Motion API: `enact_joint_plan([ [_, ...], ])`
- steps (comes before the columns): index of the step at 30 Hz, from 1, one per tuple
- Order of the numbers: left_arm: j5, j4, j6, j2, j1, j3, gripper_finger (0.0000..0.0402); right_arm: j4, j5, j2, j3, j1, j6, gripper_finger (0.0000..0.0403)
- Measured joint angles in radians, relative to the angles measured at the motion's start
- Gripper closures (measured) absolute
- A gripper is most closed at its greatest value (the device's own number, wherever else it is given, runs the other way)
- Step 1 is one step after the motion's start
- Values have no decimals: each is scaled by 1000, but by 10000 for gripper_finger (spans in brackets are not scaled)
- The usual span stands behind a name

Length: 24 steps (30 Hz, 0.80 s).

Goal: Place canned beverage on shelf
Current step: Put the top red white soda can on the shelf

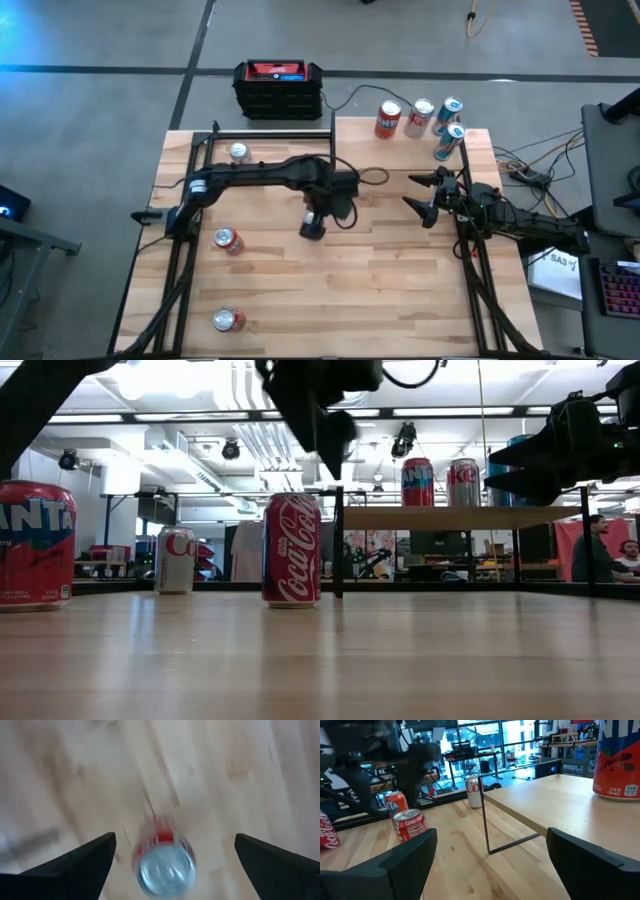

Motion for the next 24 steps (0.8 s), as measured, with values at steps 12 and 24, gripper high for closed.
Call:
enact_joint_plan([
  [12,-507,-7,-669,-7,-117,29,8,0,0,0,0,0,0,44],
  [24,-1039,113,-1126,-7,-318,-157,8,0,0,0,0,0,0,44],
])
